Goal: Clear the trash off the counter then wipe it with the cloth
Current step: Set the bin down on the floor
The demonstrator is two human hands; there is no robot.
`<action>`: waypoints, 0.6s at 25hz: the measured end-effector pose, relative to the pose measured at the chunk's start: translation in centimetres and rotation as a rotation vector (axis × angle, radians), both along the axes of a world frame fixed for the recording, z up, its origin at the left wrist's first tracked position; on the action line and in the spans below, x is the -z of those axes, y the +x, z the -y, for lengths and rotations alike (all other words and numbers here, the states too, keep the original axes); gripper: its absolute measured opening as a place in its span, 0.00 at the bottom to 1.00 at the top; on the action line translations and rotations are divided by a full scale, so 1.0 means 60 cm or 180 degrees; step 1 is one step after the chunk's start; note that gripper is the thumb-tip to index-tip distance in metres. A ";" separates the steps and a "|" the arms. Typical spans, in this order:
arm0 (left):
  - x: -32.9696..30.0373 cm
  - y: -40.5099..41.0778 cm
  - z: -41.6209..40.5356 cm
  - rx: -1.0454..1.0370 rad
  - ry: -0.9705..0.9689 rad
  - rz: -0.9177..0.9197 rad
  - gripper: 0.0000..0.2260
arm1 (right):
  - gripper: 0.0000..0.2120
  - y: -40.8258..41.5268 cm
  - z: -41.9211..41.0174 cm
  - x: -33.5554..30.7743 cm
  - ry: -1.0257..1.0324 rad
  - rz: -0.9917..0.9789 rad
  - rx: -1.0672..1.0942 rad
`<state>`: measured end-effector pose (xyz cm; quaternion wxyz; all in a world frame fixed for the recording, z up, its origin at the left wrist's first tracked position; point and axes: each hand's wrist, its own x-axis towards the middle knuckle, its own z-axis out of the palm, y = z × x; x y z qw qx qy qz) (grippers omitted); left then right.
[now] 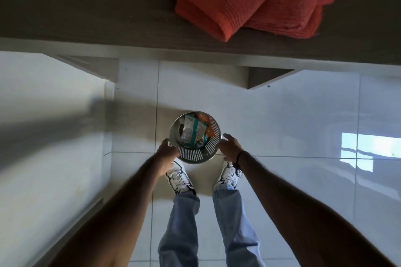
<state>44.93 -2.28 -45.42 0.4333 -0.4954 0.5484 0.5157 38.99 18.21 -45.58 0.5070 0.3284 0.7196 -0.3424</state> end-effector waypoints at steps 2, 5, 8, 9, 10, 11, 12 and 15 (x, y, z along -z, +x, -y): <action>-0.051 0.008 0.010 0.0355 -0.0289 -0.0207 0.28 | 0.26 -0.001 -0.002 -0.054 0.0088 -0.0339 0.0092; -0.172 0.010 0.017 0.0822 -0.0650 -0.0721 0.24 | 0.15 -0.006 0.000 -0.180 -0.0158 -0.0583 0.0389; -0.327 -0.007 0.029 0.1337 -0.0776 -0.1422 0.18 | 0.07 -0.022 0.004 -0.343 -0.0482 -0.0886 0.0467; -0.375 -0.015 0.032 0.1441 -0.0765 -0.1693 0.17 | 0.08 -0.030 0.004 -0.396 -0.0575 -0.1037 0.0446; -0.428 -0.028 0.036 0.1515 -0.0738 -0.1973 0.15 | 0.09 -0.040 0.006 -0.453 -0.0707 -0.1180 0.0512; -0.478 -0.043 0.040 0.1526 -0.0722 -0.2241 0.14 | 0.09 -0.050 0.008 -0.504 -0.0853 -0.1300 0.0634; -0.530 -0.059 0.043 0.1483 -0.0732 -0.2521 0.11 | 0.09 -0.061 0.009 -0.556 -0.0961 -0.1476 0.0739; -0.644 -0.126 0.055 0.1271 -0.1046 -0.3262 0.06 | 0.08 -0.100 0.022 -0.658 -0.0774 -0.2424 0.0643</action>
